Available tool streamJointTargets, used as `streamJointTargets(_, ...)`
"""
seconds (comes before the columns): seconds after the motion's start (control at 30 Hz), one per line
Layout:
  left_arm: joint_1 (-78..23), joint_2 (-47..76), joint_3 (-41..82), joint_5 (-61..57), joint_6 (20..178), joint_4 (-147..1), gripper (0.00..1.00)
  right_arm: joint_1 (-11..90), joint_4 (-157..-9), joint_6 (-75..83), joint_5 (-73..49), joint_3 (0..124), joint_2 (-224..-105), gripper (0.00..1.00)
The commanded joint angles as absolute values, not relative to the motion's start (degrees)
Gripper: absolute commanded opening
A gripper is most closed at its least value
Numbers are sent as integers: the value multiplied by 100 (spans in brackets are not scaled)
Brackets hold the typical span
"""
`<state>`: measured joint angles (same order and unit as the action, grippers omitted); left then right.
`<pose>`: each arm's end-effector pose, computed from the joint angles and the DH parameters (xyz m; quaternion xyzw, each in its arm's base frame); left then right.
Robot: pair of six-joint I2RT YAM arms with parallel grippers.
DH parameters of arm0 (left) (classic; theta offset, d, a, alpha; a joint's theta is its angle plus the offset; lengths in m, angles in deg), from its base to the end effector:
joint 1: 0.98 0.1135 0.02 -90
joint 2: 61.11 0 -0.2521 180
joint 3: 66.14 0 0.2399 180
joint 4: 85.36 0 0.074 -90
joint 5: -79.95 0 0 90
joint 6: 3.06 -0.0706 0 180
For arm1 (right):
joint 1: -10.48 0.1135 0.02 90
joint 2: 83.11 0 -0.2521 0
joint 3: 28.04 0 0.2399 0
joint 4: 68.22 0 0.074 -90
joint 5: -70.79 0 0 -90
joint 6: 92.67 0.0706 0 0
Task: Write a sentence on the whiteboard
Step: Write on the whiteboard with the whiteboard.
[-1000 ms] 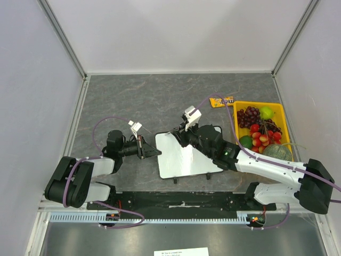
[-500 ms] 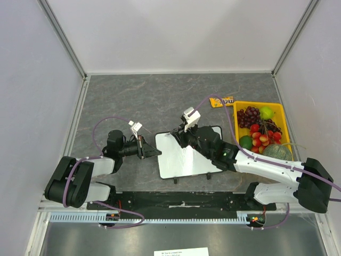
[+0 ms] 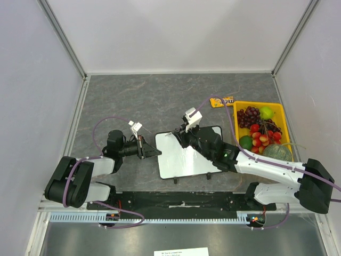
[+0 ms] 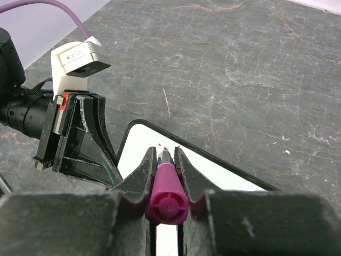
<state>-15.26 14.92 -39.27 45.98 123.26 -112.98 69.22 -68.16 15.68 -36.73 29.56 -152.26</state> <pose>0.2003 -0.1114 0.1350 0.1198 0.7670 -0.5633 0.2830 0.1758 0.2487 0.2729 -0.1738 0.7515 0.2975 0.5626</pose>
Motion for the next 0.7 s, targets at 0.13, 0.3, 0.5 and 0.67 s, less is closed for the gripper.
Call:
streamJointTargets(0.13,-1566,1527,-3856,4339,11955,-11113,2,6901,-7137,1359,-4294,2793,-15009,0)
streamJointTargets(0.3,-1566,1562,-3847,4339,11972,-11113,2,6901,-7102,1376,-4128,2775,-14886,0)
streamJointTargets(0.5,-1566,1553,-3847,4330,11955,-11113,2,6901,-6575,1684,-3662,2608,-14605,0)
streamJointTargets(0.67,-1566,1562,-3838,4339,11955,-11113,2,6910,-6364,1772,-3477,2643,-14657,0)
